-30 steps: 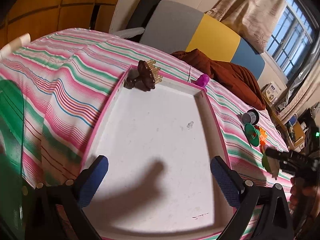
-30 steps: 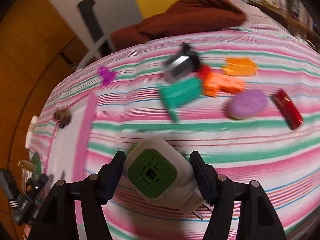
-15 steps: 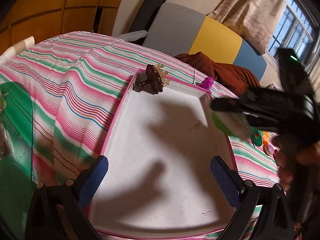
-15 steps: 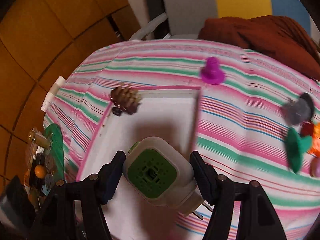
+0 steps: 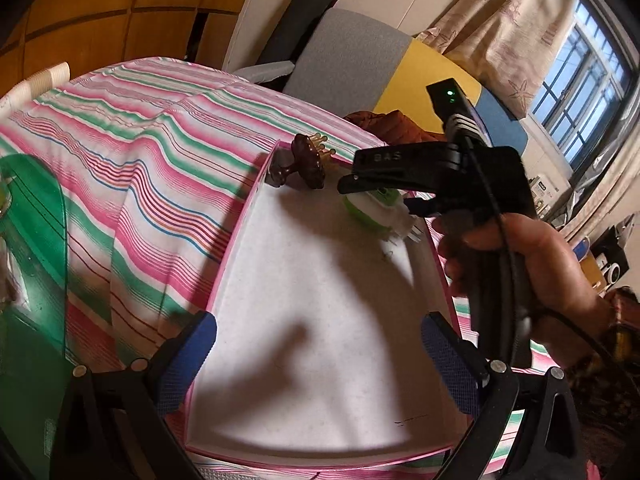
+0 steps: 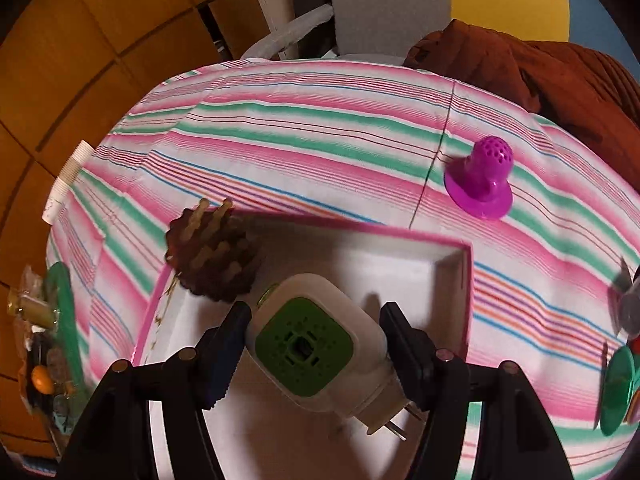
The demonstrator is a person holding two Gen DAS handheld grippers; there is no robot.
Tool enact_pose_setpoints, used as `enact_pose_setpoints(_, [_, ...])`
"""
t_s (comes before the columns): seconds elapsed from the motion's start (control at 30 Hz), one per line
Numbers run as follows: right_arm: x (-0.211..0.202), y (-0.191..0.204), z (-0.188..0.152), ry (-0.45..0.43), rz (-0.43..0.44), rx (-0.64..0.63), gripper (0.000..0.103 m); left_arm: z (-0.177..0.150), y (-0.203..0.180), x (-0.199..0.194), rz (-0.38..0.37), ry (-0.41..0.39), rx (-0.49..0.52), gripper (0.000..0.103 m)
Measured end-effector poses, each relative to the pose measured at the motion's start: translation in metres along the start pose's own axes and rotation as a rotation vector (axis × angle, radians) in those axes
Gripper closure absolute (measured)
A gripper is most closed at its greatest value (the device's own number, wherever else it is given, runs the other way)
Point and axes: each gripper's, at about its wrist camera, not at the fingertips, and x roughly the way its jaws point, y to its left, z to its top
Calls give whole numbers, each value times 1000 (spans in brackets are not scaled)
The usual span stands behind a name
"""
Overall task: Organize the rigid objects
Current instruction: 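Carry the plug device into the tray beside the hairbrush and release it, then move the right gripper to the purple soap and grasp it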
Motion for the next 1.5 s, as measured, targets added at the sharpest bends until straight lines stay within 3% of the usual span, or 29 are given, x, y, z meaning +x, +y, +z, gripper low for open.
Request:
enact_pose_setpoints(0.13, [-1, 2, 5, -27, -26, -38, 35, -1, -1, 1, -8, 5, 0, 0])
enact_pose_setpoints(0.3, [-40, 3, 2, -156, -18, -77, 30, -1, -4, -2, -8, -9, 14, 0])
enact_pose_setpoints(0.47, [-74, -7, -16, -232, -22, -73, 29, -2, -4, -3, -8, -11, 12, 0])
enact_pose_setpoints(0.6, [-96, -24, -38, -273, -85, -61, 29, -5, -9, -3, -16, -4, 21, 0])
enact_pose_setpoints(1.13, [-103, -139, -143, -168, -194, 181, 29, -27, -64, -9, -93, 5, 183, 0])
enact_pose_setpoints(1.5, [-112, -188, -178, -144, -223, 293, 29, -44, -111, -10, -146, 30, 344, 0])
